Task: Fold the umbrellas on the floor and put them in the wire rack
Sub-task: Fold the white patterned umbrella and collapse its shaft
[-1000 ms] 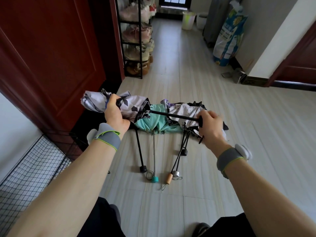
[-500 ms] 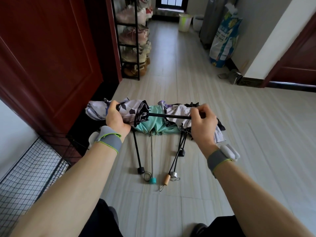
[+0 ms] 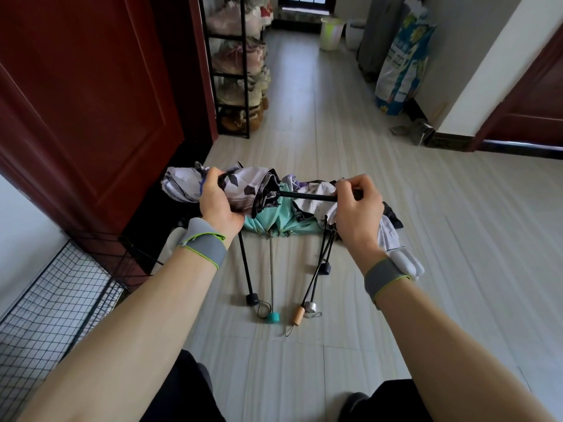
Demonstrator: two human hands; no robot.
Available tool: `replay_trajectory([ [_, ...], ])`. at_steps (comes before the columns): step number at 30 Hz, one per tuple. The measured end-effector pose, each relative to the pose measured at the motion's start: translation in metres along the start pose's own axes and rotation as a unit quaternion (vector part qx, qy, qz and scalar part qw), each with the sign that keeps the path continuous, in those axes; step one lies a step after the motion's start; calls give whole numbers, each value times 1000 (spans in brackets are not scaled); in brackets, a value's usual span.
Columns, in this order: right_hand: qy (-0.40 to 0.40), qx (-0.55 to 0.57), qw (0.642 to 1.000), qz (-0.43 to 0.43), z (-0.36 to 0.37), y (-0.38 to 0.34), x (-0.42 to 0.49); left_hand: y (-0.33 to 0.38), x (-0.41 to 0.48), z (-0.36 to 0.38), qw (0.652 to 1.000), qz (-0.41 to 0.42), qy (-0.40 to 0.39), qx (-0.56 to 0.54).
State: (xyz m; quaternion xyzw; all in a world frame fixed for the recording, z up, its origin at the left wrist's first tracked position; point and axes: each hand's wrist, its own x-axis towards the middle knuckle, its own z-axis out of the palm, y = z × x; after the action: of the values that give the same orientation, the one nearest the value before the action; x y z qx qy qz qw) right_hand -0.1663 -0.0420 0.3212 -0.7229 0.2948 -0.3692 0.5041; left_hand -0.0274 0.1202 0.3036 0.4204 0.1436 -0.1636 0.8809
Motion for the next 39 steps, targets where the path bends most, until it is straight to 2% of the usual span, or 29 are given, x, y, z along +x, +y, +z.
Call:
replay_trajectory([
  [5,-61,41,992,103,0,11,-3,-4,-2,-1,1000,2,5,9],
  [9,-138,120,974,132,8,1,-9,-12,-10,7,1000,-8,3,8],
  [28,-158,146,956,198,18,12,-6,-22,-35,23,999,-23,25,15],
  [39,-188,168,945,207,24,13,-13,-21,-45,27,1000,-23,-2,15],
])
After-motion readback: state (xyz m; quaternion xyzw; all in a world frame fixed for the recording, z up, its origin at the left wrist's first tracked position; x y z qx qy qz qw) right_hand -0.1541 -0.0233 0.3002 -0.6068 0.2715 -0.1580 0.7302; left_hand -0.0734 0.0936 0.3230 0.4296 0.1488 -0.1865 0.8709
